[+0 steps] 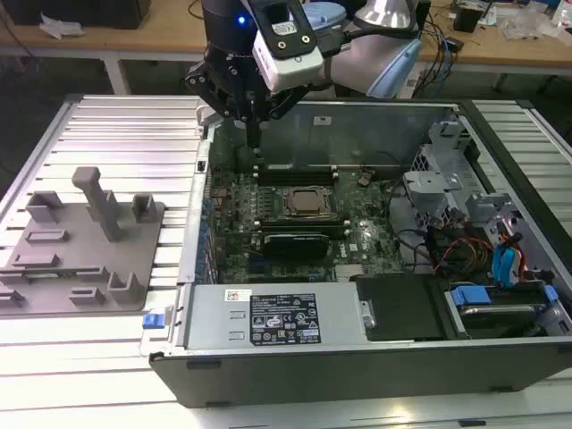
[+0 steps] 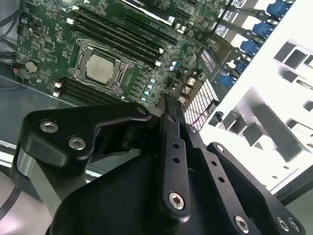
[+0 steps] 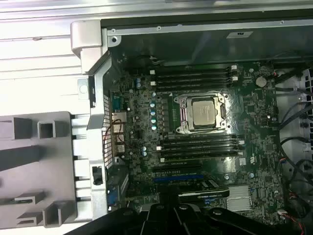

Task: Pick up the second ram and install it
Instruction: 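Reach for the second ram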

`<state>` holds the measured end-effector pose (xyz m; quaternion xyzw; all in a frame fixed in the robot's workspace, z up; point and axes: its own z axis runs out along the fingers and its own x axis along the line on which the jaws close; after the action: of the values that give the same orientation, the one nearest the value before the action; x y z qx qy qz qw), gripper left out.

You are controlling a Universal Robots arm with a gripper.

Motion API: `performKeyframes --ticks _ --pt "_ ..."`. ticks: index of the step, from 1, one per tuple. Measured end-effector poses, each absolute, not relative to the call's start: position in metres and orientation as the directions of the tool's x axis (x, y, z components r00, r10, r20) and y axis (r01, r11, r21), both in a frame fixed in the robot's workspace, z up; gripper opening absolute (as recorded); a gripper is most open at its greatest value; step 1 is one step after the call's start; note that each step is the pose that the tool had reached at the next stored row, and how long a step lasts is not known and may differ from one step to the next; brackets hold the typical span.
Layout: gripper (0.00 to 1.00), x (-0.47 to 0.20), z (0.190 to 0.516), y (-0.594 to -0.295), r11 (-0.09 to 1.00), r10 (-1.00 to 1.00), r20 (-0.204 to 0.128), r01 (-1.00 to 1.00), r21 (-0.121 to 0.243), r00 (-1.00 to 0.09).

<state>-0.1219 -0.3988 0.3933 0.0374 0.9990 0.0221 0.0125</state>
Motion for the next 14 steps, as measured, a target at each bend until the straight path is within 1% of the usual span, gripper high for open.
performKeyframes --ticks 7,14 --pt "0.08 -0.124 0.393 -0.399 0.996 0.075 -0.023 0.074 0.045 -0.997" --pt "0.08 -0.15 0.393 -0.399 0.996 0.075 -0.023 0.074 0.045 -0.997"
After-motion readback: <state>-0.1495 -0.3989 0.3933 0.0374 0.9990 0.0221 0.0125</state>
